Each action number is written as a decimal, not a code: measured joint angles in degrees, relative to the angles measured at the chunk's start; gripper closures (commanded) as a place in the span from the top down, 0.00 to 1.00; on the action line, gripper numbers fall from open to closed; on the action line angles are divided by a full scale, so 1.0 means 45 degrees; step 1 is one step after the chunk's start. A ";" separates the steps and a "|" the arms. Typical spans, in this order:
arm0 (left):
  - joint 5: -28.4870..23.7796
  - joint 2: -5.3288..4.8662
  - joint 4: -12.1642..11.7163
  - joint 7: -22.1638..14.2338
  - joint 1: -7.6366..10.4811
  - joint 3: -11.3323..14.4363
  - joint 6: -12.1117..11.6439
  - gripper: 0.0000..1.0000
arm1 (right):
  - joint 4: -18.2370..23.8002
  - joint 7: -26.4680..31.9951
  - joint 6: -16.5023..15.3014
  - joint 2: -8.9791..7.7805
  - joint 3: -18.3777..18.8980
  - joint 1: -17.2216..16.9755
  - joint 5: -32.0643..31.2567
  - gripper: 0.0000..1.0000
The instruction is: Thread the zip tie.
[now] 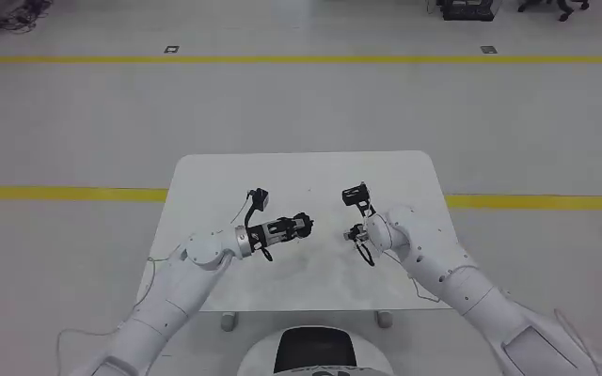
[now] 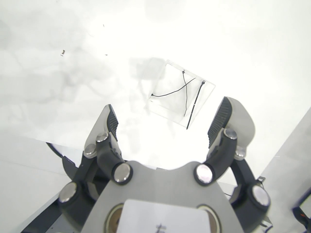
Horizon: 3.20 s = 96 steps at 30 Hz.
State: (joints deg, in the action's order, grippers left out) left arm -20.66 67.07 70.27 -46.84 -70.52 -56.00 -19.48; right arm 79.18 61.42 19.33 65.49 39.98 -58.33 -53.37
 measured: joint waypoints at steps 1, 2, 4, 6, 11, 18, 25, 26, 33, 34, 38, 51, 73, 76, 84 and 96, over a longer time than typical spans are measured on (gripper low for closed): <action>0.0000 0.0000 0.0000 0.0000 0.0000 0.0000 0.0000 0.00 | 0.0002 -0.0002 -0.0002 -0.0002 0.0002 -0.0002 0.0018 1.00; 0.0000 0.0000 0.0000 0.0000 0.0000 0.0000 0.0000 0.00 | 0.0005 -0.0008 -0.0002 -0.0003 0.0006 -0.0004 0.0034 1.00; 0.0000 0.0000 0.0000 0.0000 0.0000 0.0000 0.0000 0.00 | 0.0007 -0.0013 -0.0002 -0.0005 0.0011 -0.0007 0.0044 1.00; 0.0000 0.0000 0.0000 0.0000 0.0000 0.0000 0.0000 0.00 | -0.0018 -0.0091 -0.0033 -0.0002 0.0036 -0.0052 0.0078 1.00; 0.0000 0.0000 0.0000 0.0000 0.0000 0.0000 0.0000 0.00 | -0.0692 -0.0153 -0.0331 0.0149 0.0028 -0.0011 0.0306 1.00; 0.0000 0.0000 0.0000 0.0000 0.0000 0.0000 0.0000 0.00 | -0.0945 -0.0139 -0.0433 0.0230 -0.0056 0.0094 0.0364 1.00; 0.0000 0.0000 0.0000 0.0000 0.0000 0.0000 0.0000 0.00 | -0.1114 -0.0377 -0.0322 0.0317 -0.0123 -0.0011 -0.0204 1.00; 0.0000 0.0000 0.0000 0.0000 0.0000 0.0000 0.0000 0.00 | -0.1127 -0.0343 -0.0278 0.0346 -0.0158 0.0005 -0.0289 1.00; 0.0000 0.0000 0.0000 0.0000 0.0000 0.0000 0.0000 0.00 | -0.1366 -0.0356 -0.0136 0.0546 -0.0154 0.0061 -0.0426 0.45; 0.0000 0.0000 0.0000 0.0000 0.0000 0.0000 0.0000 0.00 | -0.1406 -0.0358 -0.0121 0.0561 -0.0125 0.0063 -0.0430 0.44; 0.0000 0.0000 0.0000 0.0000 0.0000 0.0000 0.0000 0.00 | -0.1534 -0.0284 0.0005 0.0618 -0.0007 0.0062 -0.0518 0.38; 0.0000 0.0000 0.0000 0.0000 0.0000 0.0000 0.0000 0.00 | -0.1911 -0.0044 -0.0108 0.0873 0.0117 0.0082 -0.0771 0.29; 0.0000 0.0000 0.0000 0.0000 0.0000 0.0000 0.0000 0.00 | -0.4062 -0.0162 -0.0349 0.1654 -0.0255 0.0591 -0.0781 0.22; 0.0000 0.0000 0.0000 0.0000 0.0000 0.0000 0.0000 0.00 | -0.4349 -0.0244 -0.0377 0.1774 -0.0317 0.0675 -0.0782 0.21; 0.0000 0.0000 0.0000 0.0000 0.0000 0.0000 0.0000 0.00 | -0.5000 -0.0412 -0.0399 0.2061 -0.0395 0.0851 -0.0786 0.19; 0.0000 0.0000 0.0000 0.0000 0.0000 0.0000 0.0000 0.00 | -0.5739 -0.0571 -0.0436 0.2430 -0.0455 0.1036 -0.0868 0.18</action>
State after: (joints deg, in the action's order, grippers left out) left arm -20.66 67.07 70.27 -46.84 -70.52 -56.00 -19.48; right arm 53.35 58.85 17.37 76.42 37.93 -53.67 -57.28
